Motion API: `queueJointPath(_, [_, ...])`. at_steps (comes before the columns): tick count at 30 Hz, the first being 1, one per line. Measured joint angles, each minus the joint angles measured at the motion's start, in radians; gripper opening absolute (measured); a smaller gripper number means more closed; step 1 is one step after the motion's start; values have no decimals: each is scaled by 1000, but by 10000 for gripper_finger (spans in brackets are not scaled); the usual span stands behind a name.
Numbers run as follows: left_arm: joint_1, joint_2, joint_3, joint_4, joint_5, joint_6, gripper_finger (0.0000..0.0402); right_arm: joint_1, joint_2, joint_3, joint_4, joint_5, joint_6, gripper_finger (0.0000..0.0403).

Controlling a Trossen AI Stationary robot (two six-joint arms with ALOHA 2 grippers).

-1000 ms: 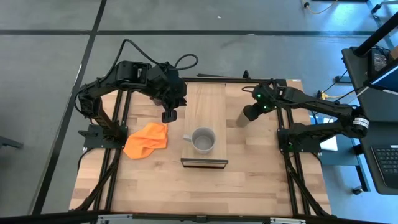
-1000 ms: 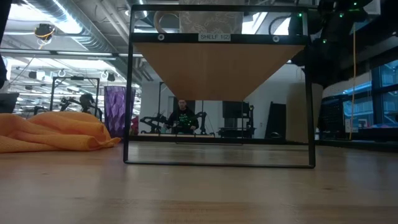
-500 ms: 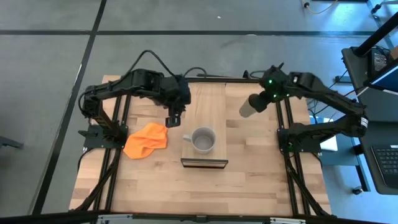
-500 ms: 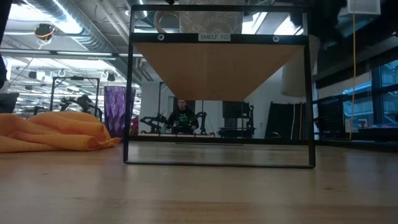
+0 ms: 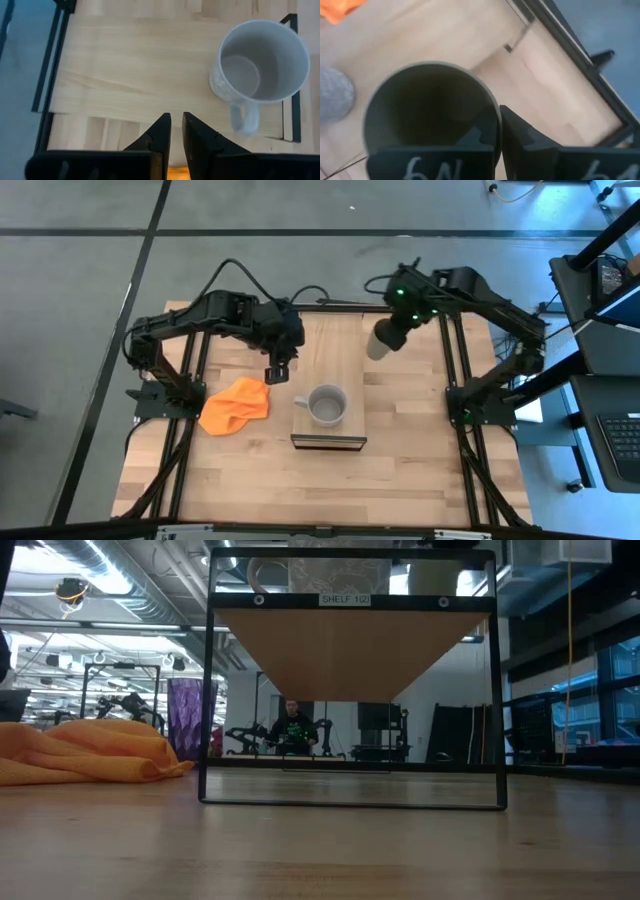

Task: Stack small to large cups/mugs on shelf
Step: Put the brown cup on the shelf

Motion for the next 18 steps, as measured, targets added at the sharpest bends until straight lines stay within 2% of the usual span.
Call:
queueJointPath(7, [0, -90, 0, -22, -37, -26, 41, 66, 147, 127, 1, -53, -17, 8])
queueJointPath(13, [0, -170, -7, -30, -99, -51, 41, 127, 260, 238, 22, -54, -34, 8])
queueJointPath(18, [0, -239, -111, -30, -130, -70, 41, 151, 350, 343, 21, -58, -37, 8])
